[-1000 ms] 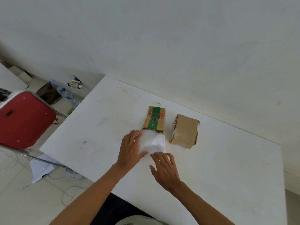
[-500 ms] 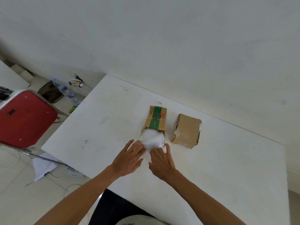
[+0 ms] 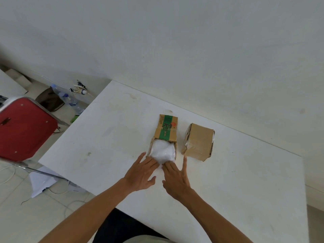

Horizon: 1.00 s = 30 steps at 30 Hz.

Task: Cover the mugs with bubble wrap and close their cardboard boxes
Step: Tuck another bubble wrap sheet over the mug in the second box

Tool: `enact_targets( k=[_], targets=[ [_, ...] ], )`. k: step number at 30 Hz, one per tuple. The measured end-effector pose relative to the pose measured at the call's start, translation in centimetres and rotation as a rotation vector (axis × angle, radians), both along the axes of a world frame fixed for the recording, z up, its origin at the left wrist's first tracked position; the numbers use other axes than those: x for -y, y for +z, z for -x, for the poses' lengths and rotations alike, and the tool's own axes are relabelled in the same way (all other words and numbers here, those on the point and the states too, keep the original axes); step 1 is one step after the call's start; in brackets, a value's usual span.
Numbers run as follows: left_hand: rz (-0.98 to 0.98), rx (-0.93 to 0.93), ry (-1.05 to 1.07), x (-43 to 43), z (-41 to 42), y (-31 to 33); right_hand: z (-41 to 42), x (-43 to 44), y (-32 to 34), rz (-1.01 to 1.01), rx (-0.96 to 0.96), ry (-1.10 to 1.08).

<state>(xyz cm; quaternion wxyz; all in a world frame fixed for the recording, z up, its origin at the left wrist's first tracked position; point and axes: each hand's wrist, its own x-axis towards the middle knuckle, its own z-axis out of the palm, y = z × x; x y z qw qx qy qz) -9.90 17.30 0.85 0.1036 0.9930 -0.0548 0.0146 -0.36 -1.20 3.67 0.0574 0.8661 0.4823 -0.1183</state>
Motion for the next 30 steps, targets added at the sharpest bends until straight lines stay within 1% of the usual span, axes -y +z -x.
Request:
enact_targets(
  k=[4,5,8,12,14,16,17,18,20,21,22,23,26,28,30],
  targets=[
    [-0.042,-0.036,-0.052,-0.4,0.6,-0.1,1.2,0.3,-0.1,-0.118,0.027,-0.013],
    [-0.070,-0.038,-0.071,-0.5,1.2,0.0,1.3,0.3,0.0,-0.114,0.034,-0.007],
    [-0.081,-0.005,-0.108,-0.6,2.6,-0.1,1.6,0.2,-0.1,-0.003,0.009,0.016],
    [-0.075,-0.018,-0.061,-0.6,2.0,-0.4,1.4,-1.2,0.0,0.184,-0.080,0.033],
    [-0.091,-0.056,-0.060,-0.3,1.5,-0.5,0.8,-2.3,0.4,0.232,-0.150,0.034],
    [-0.075,-0.049,-0.056,-0.1,1.2,-0.2,0.0,-3.0,1.6,0.235,-0.235,-0.006],
    [-0.052,-0.004,-0.060,-0.1,1.3,0.0,-0.2,-2.8,2.1,0.195,-0.257,-0.010],
    [-0.012,0.064,-0.055,-0.3,1.3,0.2,-0.4,-2.6,2.5,0.103,-0.236,-0.005],
    [0.086,0.202,-0.002,-0.7,0.7,0.6,-0.5,-1.9,1.9,-0.199,-0.094,-0.014],
    [0.103,0.246,0.040,-0.8,0.0,0.9,-0.5,-1.8,1.4,-0.318,-0.060,-0.052],
    [0.083,0.253,0.081,-0.8,-0.8,1.2,-0.4,-1.8,0.8,-0.394,-0.041,-0.094],
    [0.036,0.220,0.106,-0.7,-1.6,1.4,-0.4,-2.1,0.4,-0.397,-0.042,-0.134],
    [-0.131,0.013,0.072,-0.9,-3.2,1.0,-0.2,-2.5,-0.6,-0.287,-0.042,-0.211],
    [-0.187,-0.069,0.066,-1.4,-2.9,0.3,-0.1,-2.1,-1.0,-0.228,-0.021,-0.184],
    [-0.214,-0.108,0.058,-1.2,-2.0,-0.4,0.6,-1.2,-1.7,-0.197,-0.030,-0.140]
  ],
)
